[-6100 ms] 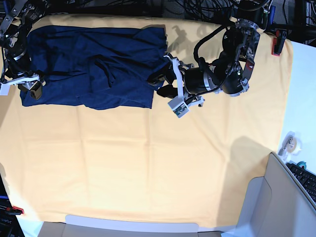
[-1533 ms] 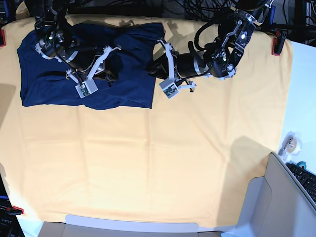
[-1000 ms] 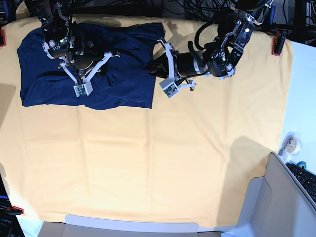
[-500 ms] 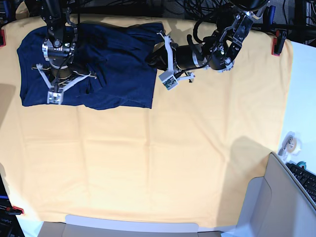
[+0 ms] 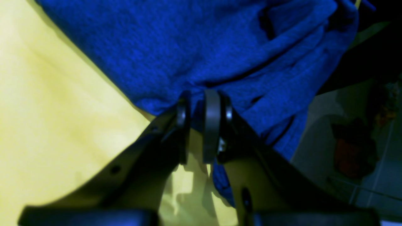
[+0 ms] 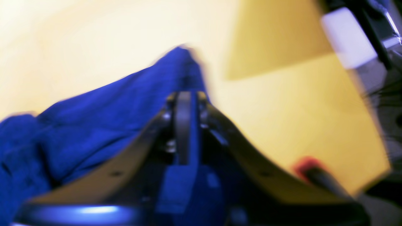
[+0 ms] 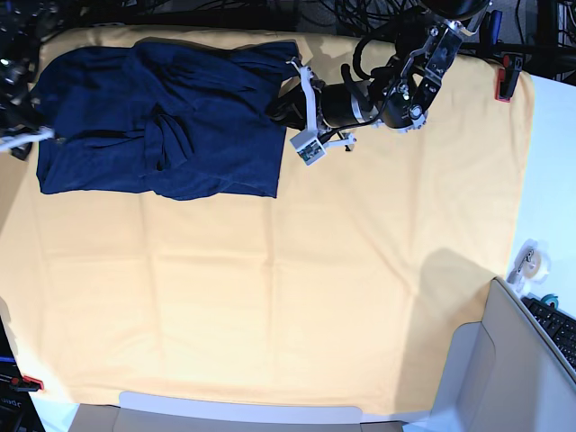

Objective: Fold the T-shirt properly
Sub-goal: 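Grasp the shirt's end edge with the right gripper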

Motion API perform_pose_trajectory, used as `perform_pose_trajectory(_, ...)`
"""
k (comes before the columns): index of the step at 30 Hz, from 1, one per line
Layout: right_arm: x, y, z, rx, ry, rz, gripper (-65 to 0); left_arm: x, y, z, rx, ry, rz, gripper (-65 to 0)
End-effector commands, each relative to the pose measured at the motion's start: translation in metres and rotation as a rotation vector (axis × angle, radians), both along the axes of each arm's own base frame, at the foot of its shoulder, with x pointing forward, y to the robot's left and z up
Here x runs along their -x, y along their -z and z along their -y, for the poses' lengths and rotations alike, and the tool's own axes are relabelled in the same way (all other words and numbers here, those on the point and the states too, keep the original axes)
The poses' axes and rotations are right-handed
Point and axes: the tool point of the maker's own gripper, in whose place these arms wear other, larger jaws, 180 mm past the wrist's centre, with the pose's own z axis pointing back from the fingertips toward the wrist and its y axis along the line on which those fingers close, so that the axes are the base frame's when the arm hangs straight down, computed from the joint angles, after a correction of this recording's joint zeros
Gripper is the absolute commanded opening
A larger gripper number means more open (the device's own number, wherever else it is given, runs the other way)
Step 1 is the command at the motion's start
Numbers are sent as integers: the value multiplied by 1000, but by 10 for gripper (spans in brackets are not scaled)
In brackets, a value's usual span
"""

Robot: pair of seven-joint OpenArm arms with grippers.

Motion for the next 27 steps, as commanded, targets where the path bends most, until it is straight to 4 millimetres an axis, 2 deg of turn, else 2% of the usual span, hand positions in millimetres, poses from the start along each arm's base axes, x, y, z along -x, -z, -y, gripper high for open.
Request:
perform_pose_trajectory(1,-2,-17,7,15,-5,46,-498,-7,-10,2,30,-5,27,-593)
perform_pose_trajectory(5,16,-19,30,-6,33,25,-321,-5,7,-3,6,-19,-18,-592)
perform_pose_trajectory(7,22,-9,36,-38,34,-6,-242,-5,14,-5,-3,-25,-39,-592)
perform_pose_trajectory(9,29,5,40,-76,27,-34,-199,-4,17,-6,-5,-27,-45,-592)
perform_pose_trajectory(13,39,39,44,-186,38,-76,-193,-7,14,-5,17,-40,-31,-592)
perform_pose_trajectory(17,36,64,50,-279,55,-97,-193,-7,13,-5,18,-41,-30,-592)
perform_pose_trajectory(22,21,84,50,-340,-6,-116,-193,-7,13,-3,23,-42,-29,-592)
perform_pose_trajectory(24,13,87,51,-349,-28,-128,-193,-7,13,-3,23,-42,-29,-592)
perform_pose_trajectory(27,-3,94,39,-376,-74,-139,-193,-7,13,-5,20,-42,-29,-592)
